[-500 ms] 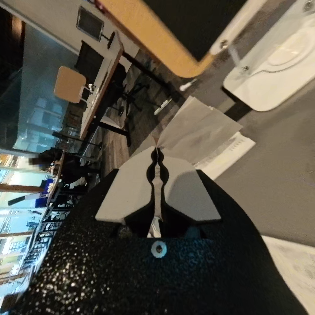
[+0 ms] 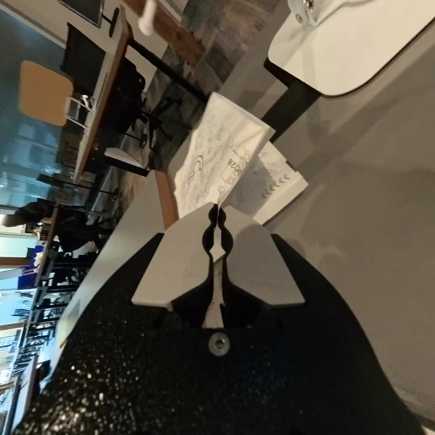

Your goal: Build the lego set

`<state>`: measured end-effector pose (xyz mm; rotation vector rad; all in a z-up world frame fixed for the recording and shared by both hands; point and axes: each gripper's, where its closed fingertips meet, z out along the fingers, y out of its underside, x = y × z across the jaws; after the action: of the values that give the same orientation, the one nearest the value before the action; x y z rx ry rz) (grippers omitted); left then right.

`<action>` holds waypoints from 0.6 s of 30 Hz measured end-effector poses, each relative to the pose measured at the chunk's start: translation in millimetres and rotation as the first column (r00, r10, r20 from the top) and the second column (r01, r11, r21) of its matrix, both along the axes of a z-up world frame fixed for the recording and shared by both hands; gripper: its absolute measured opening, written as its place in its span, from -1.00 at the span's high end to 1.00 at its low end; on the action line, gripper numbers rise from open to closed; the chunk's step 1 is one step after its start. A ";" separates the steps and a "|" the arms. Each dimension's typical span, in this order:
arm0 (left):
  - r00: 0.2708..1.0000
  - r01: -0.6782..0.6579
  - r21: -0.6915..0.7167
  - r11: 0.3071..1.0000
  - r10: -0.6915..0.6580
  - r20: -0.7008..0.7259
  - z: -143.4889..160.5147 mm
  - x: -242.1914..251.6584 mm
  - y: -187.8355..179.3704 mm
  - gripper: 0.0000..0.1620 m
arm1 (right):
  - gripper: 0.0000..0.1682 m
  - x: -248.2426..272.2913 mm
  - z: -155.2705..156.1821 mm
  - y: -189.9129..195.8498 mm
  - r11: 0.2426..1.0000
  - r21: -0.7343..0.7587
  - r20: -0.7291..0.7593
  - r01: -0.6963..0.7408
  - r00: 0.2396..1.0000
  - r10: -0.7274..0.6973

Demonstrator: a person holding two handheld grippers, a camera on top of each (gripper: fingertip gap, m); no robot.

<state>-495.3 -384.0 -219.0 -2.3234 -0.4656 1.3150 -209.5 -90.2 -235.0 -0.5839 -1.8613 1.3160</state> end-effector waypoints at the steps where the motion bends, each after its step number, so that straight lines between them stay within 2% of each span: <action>1: 1.000 -0.002 0.001 1.000 0.002 0.018 -7.4 -1.6 1.4 1.00 | 0.64 -0.5 -0.4 0.0 1.000 0.004 0.001 0.003 1.000 -0.003; 4: 0.996 0.021 0.005 1.000 -0.022 0.088 -27.6 -4.9 9.8 0.97 | 0.64 -0.1 -0.8 -0.4 1.000 0.014 -0.005 0.006 1.000 -0.006; 5: 0.993 0.050 0.050 0.998 -0.055 0.106 -31.3 -3.9 17.2 0.77 | 0.64 -0.1 -1.0 -0.4 1.000 0.017 -0.005 0.007 1.000 -0.007; 7: 0.988 0.024 0.156 0.988 -0.047 0.145 -34.5 -3.7 24.2 0.04 | 0.64 -1.7 -1.7 1.1 1.000 0.021 -0.003 0.023 1.000 -0.023; 8: 0.983 -0.020 0.188 0.982 -0.015 0.182 -37.1 -3.9 22.8 -0.25 | 0.64 -2.1 -2.0 1.5 0.999 0.024 -0.002 0.027 1.000 -0.027; 9: 0.977 -0.033 0.214 0.976 -0.014 0.213 -38.9 -0.7 23.1 -0.33 | 0.64 -2.5 -1.9 2.1 0.999 0.025 -0.003 0.031 1.000 -0.031; 14: 0.978 -0.006 0.242 0.970 -0.045 0.202 -21.4 38.4 16.5 -0.41 | 0.64 -4.8 -1.4 6.2 0.998 0.023 -0.005 0.054 0.999 -0.054; 18: 0.981 -0.011 0.337 0.941 -0.055 0.185 5.4 101.1 10.8 -0.42 | 0.61 -6.3 -2.5 6.6 0.998 0.018 0.013 0.057 0.998 -0.057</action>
<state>-394.2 -373.2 -213.5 -2.1633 -0.6675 0.9184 -215.8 -83.6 -237.5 -0.6331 -1.8514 1.2609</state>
